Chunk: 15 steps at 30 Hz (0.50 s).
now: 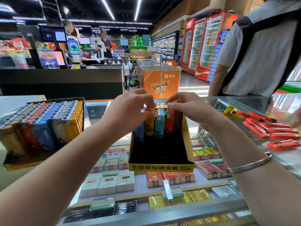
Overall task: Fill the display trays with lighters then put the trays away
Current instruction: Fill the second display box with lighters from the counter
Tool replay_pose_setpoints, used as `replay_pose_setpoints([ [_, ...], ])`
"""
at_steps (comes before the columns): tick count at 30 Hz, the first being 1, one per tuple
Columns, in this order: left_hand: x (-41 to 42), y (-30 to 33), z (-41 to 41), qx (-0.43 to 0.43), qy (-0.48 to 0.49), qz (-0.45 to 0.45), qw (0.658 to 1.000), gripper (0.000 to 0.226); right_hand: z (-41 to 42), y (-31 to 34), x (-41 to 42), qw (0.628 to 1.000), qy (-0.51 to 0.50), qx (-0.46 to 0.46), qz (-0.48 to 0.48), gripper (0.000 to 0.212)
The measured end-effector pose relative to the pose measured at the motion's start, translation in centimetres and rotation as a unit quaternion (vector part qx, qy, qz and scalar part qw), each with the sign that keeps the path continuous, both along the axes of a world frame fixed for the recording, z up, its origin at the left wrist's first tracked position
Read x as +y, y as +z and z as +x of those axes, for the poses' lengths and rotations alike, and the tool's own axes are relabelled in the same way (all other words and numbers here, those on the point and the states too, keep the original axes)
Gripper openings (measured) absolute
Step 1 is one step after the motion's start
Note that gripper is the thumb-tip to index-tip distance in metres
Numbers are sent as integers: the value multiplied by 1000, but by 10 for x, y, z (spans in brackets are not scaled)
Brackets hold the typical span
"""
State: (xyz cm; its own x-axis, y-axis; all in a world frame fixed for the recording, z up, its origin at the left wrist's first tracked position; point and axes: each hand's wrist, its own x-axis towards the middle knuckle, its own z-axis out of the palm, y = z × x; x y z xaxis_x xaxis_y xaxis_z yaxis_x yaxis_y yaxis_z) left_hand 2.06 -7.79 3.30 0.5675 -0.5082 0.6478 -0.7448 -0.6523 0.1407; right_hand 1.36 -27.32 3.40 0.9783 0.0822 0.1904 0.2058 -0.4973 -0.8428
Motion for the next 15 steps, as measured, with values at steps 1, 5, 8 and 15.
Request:
replay_pose_setpoints([
  [1, -2, -1, -1, -9, 6, 3, 1000, 16, 0, 0, 1, 1000, 3, -1, -2, 5],
  [5, -10, -7, -4, -27, 41, 15, 999, 19, 1, -1, 2, 1000, 13, -10, -14, 6],
  [8, -13, -9, -4, -34, 51, 22, 998, 21, 1, -2, 2, 999, 23, -9, -22, 5],
  [15, -10, -6, -8, -66, 2, 50, 997, 17, 1, -2, 1, 999, 38, -6, -30, 6],
])
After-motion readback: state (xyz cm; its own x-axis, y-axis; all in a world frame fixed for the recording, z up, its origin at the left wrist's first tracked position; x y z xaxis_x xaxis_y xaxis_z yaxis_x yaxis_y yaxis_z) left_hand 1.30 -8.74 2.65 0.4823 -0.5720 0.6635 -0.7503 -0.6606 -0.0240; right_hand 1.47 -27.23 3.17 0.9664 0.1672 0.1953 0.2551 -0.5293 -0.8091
